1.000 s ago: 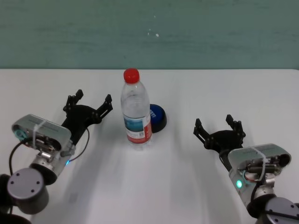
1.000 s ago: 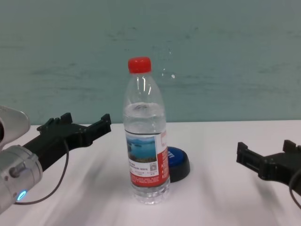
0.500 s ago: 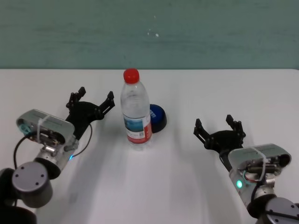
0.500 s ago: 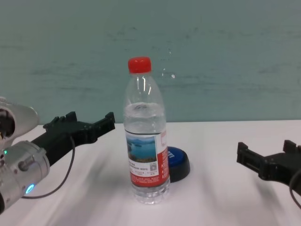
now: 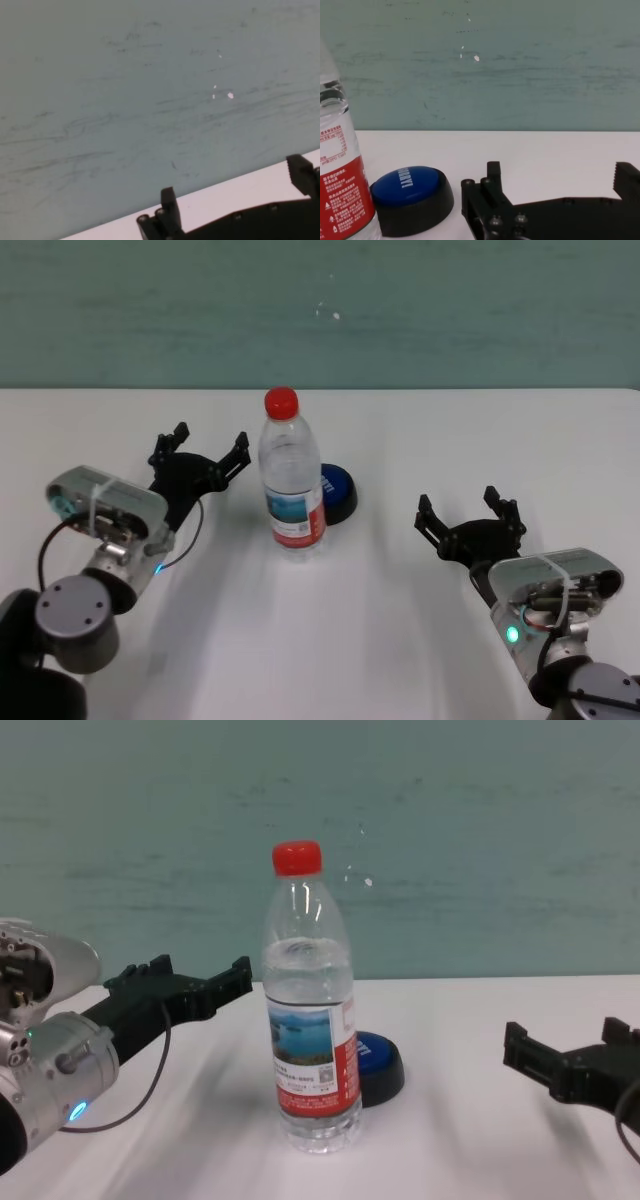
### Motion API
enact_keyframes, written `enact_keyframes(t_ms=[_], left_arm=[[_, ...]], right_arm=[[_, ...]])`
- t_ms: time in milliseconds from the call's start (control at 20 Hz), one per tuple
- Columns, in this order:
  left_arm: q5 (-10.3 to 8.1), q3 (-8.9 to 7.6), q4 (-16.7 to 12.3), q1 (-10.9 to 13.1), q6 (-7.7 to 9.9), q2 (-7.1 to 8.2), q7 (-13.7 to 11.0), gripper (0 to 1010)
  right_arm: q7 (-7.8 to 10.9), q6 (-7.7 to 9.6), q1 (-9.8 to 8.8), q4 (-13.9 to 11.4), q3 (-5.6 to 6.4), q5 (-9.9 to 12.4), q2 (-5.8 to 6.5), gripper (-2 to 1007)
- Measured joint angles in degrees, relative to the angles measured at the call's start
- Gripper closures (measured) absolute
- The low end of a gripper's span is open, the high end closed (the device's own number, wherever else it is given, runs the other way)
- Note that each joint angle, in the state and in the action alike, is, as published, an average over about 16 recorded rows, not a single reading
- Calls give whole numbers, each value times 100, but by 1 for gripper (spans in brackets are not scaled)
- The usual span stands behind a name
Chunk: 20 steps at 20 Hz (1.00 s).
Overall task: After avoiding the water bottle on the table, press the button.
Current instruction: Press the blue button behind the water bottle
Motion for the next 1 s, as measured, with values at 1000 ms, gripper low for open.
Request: enact_keyframes(t_ms=[1000], left_arm=[[103,56,241,-159,-46,-75,71,0]], right_arm=[[0,0,0,0,0,0,0,1]])
